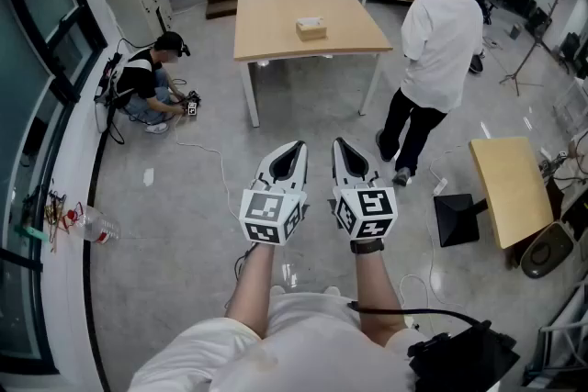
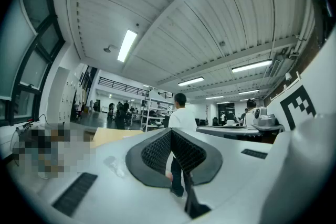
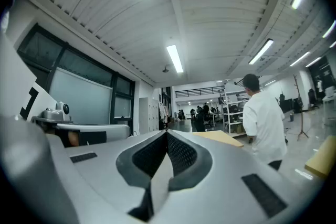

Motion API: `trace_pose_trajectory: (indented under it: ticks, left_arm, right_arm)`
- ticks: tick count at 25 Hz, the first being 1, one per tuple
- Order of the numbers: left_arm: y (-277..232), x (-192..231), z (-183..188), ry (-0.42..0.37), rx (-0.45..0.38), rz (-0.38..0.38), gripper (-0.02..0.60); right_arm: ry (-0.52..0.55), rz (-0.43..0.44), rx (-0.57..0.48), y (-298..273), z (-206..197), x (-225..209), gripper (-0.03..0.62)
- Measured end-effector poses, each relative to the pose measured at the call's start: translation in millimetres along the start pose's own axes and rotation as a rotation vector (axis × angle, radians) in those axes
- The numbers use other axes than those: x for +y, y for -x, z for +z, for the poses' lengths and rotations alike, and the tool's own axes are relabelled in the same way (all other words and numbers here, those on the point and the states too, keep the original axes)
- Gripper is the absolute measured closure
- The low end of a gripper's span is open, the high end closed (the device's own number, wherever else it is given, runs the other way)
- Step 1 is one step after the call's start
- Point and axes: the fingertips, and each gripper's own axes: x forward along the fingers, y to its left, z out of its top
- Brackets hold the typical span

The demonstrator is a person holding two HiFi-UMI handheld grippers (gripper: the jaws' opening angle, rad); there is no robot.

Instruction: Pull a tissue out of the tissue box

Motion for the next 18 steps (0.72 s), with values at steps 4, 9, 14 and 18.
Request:
trace_pose_trajectory:
  ticks: [4, 9, 14, 18]
  left_arm:
    - [-19, -24, -6, -0.013, 0.004, 0.010, 0.580]
    - [-34, -45, -9, -0.006, 0.002, 0.064, 0.580]
    - [-49, -76, -28, -0.050, 0.018, 0.097, 0.580]
    - [-51, -101, -42, -0.050, 0.039, 0.112, 0.580]
  right_arm:
    - [0.010, -0.009, -0.002, 12, 1, -30, 0.592]
    - [0.012, -0.001, 0.007, 31, -1, -56, 0.592]
    - [-0.004, 0.022, 0.019, 51, -16, -79, 0.592]
    - [-0.045, 0.036, 0.013, 67, -21, -95, 0.592]
